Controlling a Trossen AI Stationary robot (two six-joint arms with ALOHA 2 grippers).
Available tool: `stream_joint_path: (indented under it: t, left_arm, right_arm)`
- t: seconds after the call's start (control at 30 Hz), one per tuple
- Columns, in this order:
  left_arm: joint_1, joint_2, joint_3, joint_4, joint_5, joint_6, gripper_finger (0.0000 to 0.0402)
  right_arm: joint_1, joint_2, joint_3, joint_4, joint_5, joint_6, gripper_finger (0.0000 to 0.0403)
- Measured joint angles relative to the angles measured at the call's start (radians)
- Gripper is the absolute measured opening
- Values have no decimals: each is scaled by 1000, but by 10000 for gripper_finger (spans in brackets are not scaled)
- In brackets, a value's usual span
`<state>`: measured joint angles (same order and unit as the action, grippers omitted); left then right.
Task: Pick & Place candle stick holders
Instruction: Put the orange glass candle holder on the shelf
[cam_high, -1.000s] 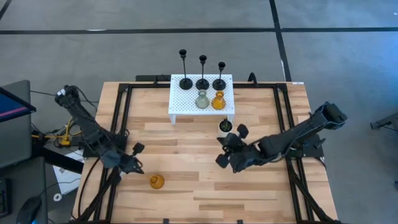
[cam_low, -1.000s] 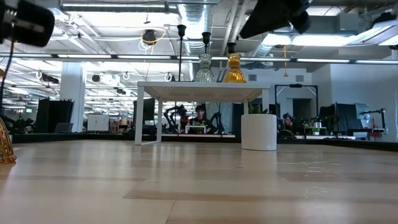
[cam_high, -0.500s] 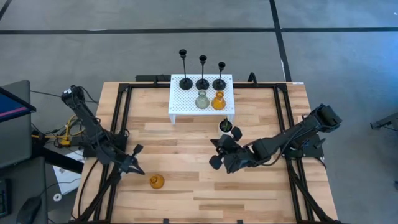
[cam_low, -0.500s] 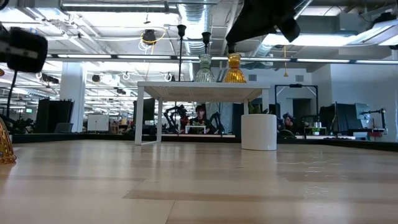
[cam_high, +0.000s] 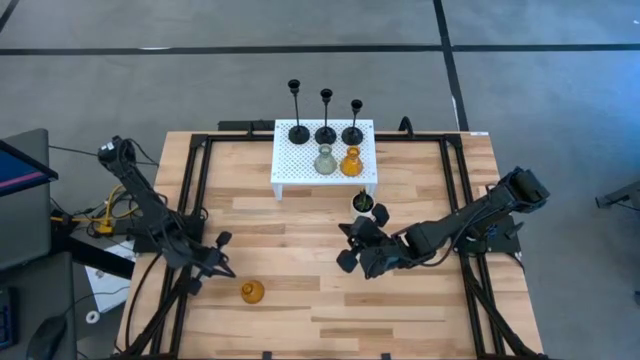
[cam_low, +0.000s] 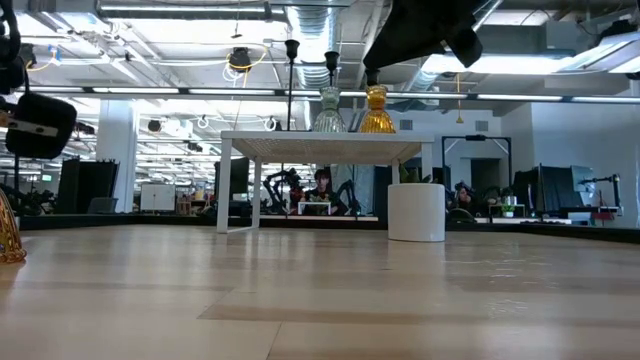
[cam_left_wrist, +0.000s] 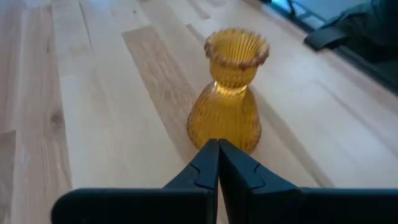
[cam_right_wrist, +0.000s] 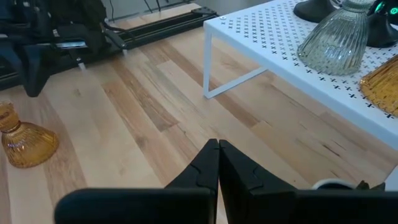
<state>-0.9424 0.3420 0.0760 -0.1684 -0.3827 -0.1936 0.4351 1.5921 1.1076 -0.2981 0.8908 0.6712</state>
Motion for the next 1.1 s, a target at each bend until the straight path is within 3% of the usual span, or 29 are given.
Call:
stream_joint_path:
  t: [0.23, 0.87, 1.1]
  left_arm:
    - [1, 80, 0, 40, -7, 1, 47]
    - [1, 377, 0, 420, -42, 32, 258]
    - [2, 513, 0, 625, -43, 32, 317]
  right_arm:
    - [0, 0, 0, 0, -3, 0, 0]
    - [1, 0, 0, 0, -3, 1, 0]
    - [1, 0, 0, 0, -3, 1, 0]
